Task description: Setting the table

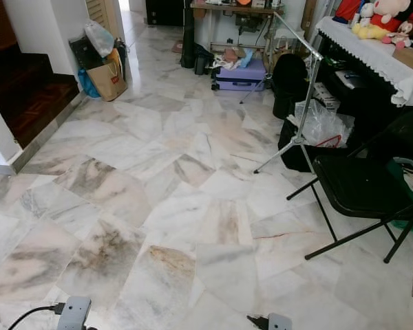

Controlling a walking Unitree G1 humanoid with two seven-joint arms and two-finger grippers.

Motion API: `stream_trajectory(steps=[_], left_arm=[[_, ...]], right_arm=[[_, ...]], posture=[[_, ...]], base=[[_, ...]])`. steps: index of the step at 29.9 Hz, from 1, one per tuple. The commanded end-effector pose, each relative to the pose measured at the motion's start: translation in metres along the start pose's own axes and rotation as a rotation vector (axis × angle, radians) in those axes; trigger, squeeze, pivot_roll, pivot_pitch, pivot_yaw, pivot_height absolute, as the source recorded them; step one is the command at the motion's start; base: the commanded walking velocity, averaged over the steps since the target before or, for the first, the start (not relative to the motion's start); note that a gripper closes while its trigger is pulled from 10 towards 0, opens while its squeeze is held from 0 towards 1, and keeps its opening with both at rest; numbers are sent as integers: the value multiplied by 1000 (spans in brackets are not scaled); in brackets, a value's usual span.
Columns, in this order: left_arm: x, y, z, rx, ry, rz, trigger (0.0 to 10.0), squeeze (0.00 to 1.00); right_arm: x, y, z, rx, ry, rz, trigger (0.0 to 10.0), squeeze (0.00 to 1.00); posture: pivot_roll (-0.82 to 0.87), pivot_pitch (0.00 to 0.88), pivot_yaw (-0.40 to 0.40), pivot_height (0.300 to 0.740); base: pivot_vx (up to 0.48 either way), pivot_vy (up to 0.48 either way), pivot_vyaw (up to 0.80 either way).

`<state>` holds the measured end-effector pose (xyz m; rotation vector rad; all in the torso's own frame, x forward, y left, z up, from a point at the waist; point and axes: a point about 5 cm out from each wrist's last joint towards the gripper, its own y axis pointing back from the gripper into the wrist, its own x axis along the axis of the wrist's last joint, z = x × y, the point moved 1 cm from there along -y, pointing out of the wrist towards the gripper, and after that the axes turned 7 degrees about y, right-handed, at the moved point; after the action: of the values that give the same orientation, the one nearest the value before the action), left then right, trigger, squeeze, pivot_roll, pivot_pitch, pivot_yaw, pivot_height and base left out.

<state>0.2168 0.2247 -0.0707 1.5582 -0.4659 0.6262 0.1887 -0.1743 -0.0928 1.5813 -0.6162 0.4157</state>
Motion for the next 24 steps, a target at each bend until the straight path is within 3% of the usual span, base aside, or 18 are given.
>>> stream_trajectory(steps=[1,10,11,12,13,15,19,24], left_arm=[[-3,1,-3,6,4,-12,10000,0],[-3,1,-3,6,4,-12,10000,0],[-3,1,-3,5,4,-13,10000,0],[-3,1,-3,5,4,-13,10000,0],[-1,0,1,-12,-4,-6,10000,0],[3,-1,3,-28,-18,3,10000,0],[4,0,-5,-4,-11,6,10000,0],[5,0,-5,-4,-4,10,10000,0]], right_arm=[[-1,0,-1,-1,-1,-4,10000,0],[-1,0,-1,-1,-1,-4,10000,0],[-1,0,-1,1,-1,-5,10000,0],[-1,0,-1,1,-1,-5,10000,0],[0,1,4,2,28,-3,10000,0],[3,1,7,8,63,5,10000,0],[7,-1,-4,37,81,17,10000,0],[13,-3,-11,49,80,27,10000,0]], posture=[[112,45,-35,740],[112,45,-35,740],[0,0,0,740],[0,0,0,740],[85,0,-42,740],[83,0,-38,740],[89,18,-35,740],[99,43,-40,740]], base=[[0,0,0],[0,0,0],[0,0,0],[0,0,0],[0,0,0],[0,0,0],[0,0,0],[0,0,0]])
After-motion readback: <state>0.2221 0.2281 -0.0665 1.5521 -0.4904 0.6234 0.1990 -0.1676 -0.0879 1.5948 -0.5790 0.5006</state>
